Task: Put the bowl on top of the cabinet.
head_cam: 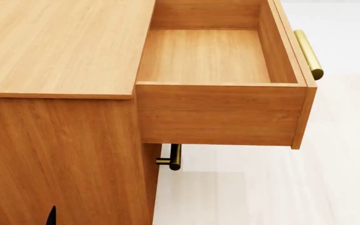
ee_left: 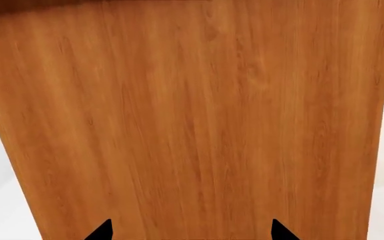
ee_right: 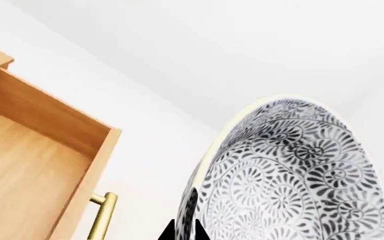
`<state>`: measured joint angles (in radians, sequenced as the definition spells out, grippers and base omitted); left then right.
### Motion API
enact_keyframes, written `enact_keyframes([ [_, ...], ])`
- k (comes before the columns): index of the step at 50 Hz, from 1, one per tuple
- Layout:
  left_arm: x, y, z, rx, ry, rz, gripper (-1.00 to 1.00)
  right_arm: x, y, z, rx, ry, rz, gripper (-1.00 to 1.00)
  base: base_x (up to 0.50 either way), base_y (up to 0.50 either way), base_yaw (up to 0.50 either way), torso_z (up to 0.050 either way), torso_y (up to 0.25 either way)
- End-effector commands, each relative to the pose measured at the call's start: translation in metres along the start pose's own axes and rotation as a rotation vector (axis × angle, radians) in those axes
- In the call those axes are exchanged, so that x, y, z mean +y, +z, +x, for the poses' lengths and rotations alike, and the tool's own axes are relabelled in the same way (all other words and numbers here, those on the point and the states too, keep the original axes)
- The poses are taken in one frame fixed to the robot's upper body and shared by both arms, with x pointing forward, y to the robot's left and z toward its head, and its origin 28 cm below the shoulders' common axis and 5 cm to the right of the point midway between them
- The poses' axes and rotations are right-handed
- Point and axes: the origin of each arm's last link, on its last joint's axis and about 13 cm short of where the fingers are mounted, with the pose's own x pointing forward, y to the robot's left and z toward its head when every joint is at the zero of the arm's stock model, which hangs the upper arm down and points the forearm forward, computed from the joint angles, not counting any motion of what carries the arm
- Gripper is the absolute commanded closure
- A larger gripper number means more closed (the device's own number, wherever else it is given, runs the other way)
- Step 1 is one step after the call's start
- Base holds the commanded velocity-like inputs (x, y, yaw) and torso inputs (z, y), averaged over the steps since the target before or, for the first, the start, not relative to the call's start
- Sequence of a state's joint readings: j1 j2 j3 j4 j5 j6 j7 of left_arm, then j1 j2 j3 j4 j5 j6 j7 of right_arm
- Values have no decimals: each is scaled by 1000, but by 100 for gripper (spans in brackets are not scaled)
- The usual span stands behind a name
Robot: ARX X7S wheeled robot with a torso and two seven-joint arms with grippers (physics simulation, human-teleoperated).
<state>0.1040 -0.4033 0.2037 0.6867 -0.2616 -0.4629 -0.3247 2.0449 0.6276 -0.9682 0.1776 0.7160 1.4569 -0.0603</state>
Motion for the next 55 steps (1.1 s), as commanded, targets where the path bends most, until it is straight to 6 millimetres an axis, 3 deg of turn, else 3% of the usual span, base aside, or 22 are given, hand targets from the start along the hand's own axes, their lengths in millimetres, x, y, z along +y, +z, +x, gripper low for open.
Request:
enact_keyframes([
  [1, 0, -4, 4, 4, -3, -24, -100, 10, 58, 22, -60, 19, -93, 100, 0, 0, 0, 0, 0],
  [14, 2, -7, 6, 8, -4, -17, -100, 51, 88, 72, -87, 128, -132, 100, 0, 0, 0, 0, 1],
  [22, 7, -6, 11, 2, 24, -17, -100, 78, 100, 71, -162, 213, -170, 100, 0, 0, 0, 0, 0],
  [55, 14, -1, 12, -5, 40, -37, -100, 117, 123, 53, -313, 368, -268, 100, 0, 0, 0, 0, 1],
])
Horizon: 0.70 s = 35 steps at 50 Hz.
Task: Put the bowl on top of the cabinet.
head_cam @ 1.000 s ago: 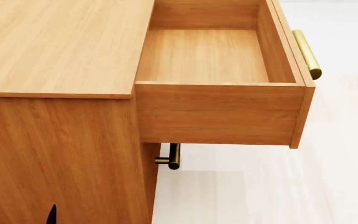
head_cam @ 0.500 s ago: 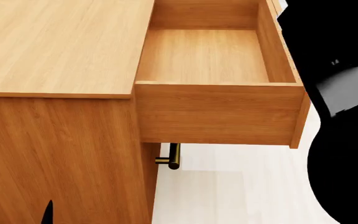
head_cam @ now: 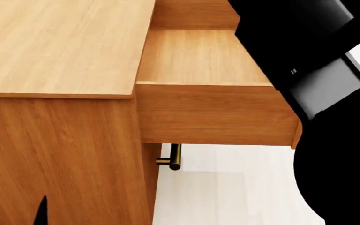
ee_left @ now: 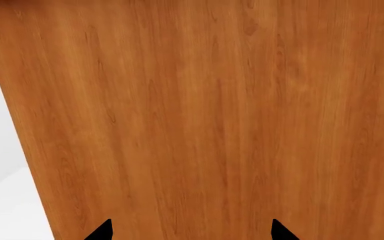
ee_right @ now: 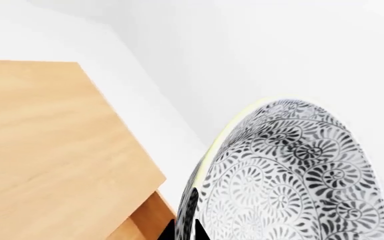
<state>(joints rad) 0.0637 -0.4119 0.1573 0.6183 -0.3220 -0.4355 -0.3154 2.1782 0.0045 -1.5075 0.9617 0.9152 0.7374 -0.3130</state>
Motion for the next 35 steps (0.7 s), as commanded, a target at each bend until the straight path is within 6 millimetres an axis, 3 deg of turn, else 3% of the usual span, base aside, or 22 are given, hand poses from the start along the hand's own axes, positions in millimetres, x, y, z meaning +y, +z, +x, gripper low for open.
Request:
enact_keyframes([
  [1, 3, 2, 0, -8, 11, -6, -100, 8, 10, -1, -42, 20, -42, 100, 0, 0, 0, 0, 0],
  [35, 6, 9, -7, -34, 11, -16, -100, 28, 31, -10, -81, 98, -136, 100, 0, 0, 0, 0, 0],
])
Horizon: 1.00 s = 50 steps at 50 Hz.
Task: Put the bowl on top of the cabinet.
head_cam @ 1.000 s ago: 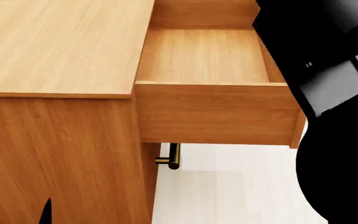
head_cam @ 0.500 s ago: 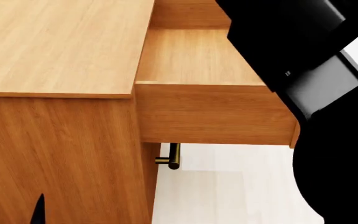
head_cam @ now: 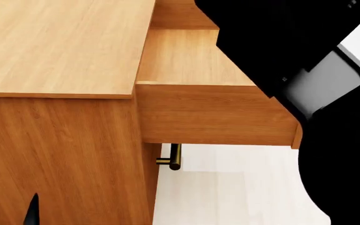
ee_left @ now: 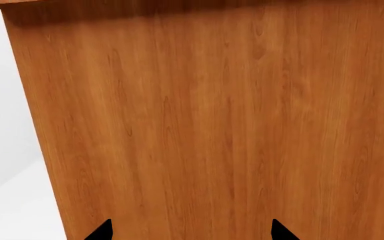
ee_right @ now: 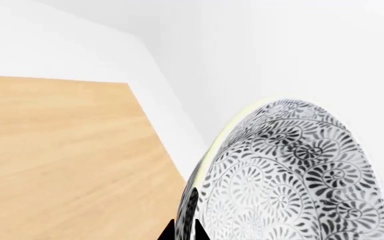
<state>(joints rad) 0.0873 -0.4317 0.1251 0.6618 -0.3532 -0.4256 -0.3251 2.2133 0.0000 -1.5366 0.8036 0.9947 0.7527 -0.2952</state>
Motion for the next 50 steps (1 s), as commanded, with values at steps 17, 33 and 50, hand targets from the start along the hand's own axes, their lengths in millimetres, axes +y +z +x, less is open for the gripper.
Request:
enact_keyframes([
  [17, 0, 2, -2, -9, -3, 0, -100, 11, 11, -2, -24, 26, -76, 100, 0, 0, 0, 0, 1],
  [33, 0, 3, -4, -13, -6, 0, -100, 25, 11, 2, -23, 72, -100, 100, 0, 0, 0, 0, 1],
  [50, 1, 4, -4, -15, -5, 0, -100, 45, 5, 10, -7, 159, -170, 100, 0, 0, 0, 0, 1],
])
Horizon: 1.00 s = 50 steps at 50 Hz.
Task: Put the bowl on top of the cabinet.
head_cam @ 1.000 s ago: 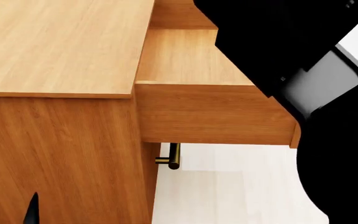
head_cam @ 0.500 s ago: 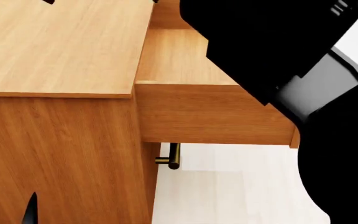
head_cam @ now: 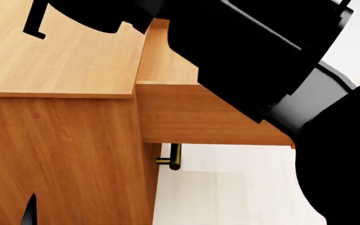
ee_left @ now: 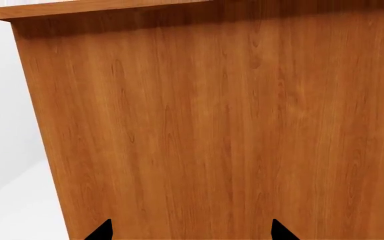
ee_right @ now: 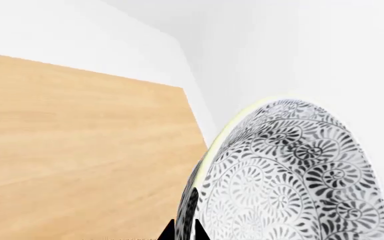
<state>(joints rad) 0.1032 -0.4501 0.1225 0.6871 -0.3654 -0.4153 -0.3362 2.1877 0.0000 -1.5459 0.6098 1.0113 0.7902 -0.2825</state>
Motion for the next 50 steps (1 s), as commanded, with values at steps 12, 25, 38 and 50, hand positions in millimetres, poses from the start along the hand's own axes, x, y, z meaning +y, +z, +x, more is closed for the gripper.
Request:
enact_keyframes([
  [12, 1, 0, 0, -2, -3, 2, -100, 20, -10, 16, 22, 72, -75, 100, 0, 0, 0, 0, 0],
  [25, 2, 2, -1, -8, 0, -4, -100, 36, -18, 27, 42, 143, -106, 100, 0, 0, 0, 0, 1],
  [38, 3, 6, -4, -18, 3, -10, -100, 48, -23, 33, 51, 210, -137, 100, 0, 0, 0, 0, 1],
  [50, 5, 8, -6, -29, 4, -13, -100, 58, -26, 36, 69, 251, -171, 100, 0, 0, 0, 0, 0],
])
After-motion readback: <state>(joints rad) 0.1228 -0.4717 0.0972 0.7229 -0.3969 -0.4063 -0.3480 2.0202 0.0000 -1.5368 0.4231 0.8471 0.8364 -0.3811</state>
